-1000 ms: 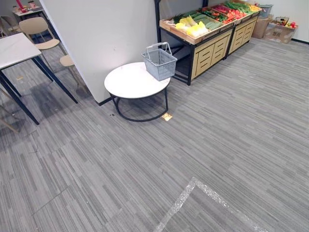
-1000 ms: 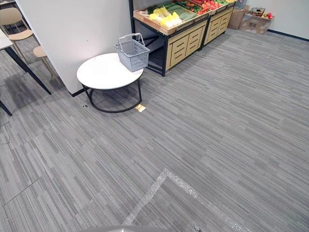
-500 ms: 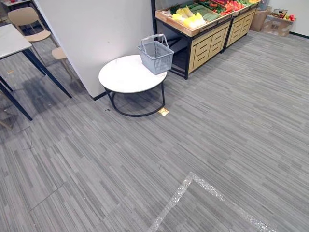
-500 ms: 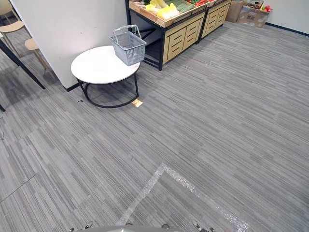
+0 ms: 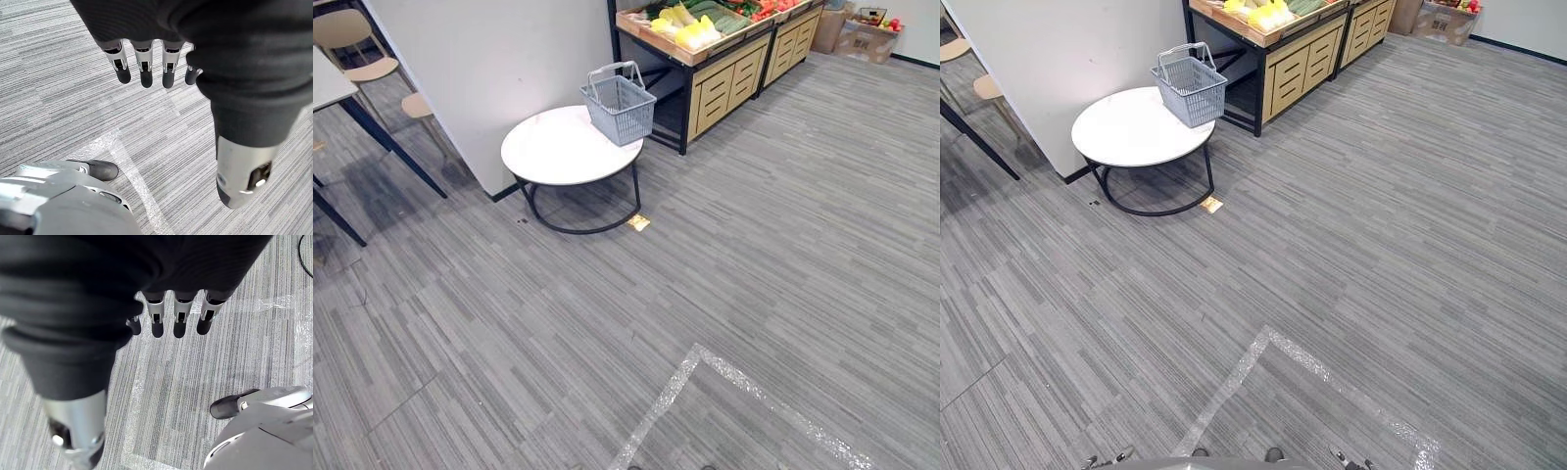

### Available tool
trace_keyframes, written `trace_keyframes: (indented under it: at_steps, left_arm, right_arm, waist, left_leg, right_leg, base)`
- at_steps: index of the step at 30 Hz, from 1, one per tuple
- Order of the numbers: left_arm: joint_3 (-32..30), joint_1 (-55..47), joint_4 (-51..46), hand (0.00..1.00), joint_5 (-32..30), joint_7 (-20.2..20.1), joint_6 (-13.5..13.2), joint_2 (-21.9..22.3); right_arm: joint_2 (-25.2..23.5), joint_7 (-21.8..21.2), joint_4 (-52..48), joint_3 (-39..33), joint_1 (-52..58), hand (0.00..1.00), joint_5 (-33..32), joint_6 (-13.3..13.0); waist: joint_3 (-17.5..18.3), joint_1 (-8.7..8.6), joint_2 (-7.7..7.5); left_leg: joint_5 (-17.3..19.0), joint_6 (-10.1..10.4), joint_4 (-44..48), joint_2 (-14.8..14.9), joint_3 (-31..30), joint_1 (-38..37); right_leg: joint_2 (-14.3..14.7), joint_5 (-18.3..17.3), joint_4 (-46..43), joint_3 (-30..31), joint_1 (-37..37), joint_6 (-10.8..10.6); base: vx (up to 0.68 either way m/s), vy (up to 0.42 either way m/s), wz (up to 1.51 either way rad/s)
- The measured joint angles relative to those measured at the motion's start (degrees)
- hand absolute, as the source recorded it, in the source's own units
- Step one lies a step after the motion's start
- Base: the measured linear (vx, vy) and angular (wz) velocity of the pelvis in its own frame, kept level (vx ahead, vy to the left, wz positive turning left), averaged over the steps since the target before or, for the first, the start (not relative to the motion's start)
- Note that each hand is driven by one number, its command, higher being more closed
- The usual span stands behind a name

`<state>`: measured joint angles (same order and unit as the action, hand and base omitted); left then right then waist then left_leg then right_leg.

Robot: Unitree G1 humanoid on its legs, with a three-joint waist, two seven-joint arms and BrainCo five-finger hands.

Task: Pick vegetable in the basket

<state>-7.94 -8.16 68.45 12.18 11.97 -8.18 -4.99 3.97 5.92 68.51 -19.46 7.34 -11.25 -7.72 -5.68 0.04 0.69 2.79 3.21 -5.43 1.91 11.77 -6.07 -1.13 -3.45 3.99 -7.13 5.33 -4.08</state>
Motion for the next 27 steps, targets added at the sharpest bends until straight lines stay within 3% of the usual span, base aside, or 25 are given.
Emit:
trace_keyframes:
  at_steps: [21,23,24,25,26,27]
  left_arm:
    - [3.2,1.7,-0.1,0.0,-1.9,-0.9,0.1,-1.3]
    - [2.2,2.1,-0.4,0.0,-1.7,-0.9,0.0,-1.8]
    - [0.4,2.1,-1.3,0.0,-1.6,-0.9,0.0,-2.0]
    - [-0.9,2.1,-1.6,0.0,-1.6,-0.8,0.0,-2.0]
    - [-4.4,2.0,-2.9,0.0,-1.4,-0.9,0.1,-1.0]
    - [-7.7,1.6,-4.0,0.0,-1.1,-1.0,0.1,0.6]
  right_arm:
    - [0.1,-0.2,0.0,0.1,-1.5,0.0,0.0,0.0]
    - [0.0,-0.1,0.0,0.1,-2.2,0.0,0.0,0.0]
    - [-0.6,-0.1,0.0,0.1,-2.7,0.0,0.0,0.0]
    - [-0.9,-0.1,-0.1,0.0,-2.7,0.0,-0.1,0.0]
    - [-1.0,-0.1,-0.6,0.0,-2.7,0.0,-0.2,-0.1]
    - [-0.8,-0.1,-1.9,0.9,-2.5,0.0,-0.2,-0.1]
  waist:
    - [-2.6,-0.53,-0.19]
    - [-3.6,-0.56,-1.13]
    - [-4.9,-0.43,-2.4]
    - [-5.6,-0.33,-2.88]
    - [-6.4,0.08,-2.71]
    - [-7.2,0.37,-1.59]
  left_leg:
    - [0.0,-0.1,0.0,0.2,0.5,2.3]
    - [0.6,0.8,4.1,0.6,1.4,5.0]
    - [2.2,2.4,11.4,1.2,1.6,7.9]
    - [3.4,2.5,16.7,1.9,1.6,9.9]
    - [5.6,1.1,29.3,4.5,1.6,14.7]
    - [6.1,0.0,41.0,7.9,1.4,19.0]
  right_leg:
    - [0.3,1.0,0.9,0.6,-2.0,0.6]
    - [0.0,0.0,-2.0,1.0,-4.1,2.0]
    - [-0.4,-0.8,-3.2,1.0,-4.3,3.1]
    - [-0.5,-1.2,-3.6,1.0,-3.9,3.7]
    - [0.5,-2.2,-4.4,0.8,-3.3,4.7]
    - [2.2,-3.9,-5.3,0.7,-1.9,5.2]
  base:
    - [-0.01,-0.009,-0.01]
    - [-0.02,-0.039,-0.09]
    - [-0.02,-0.071,-0.02]
    - [-0.04,-0.128,-0.04]
    - [-0.08,-0.156,-0.06]
    - [-0.07,-0.139,-0.05]
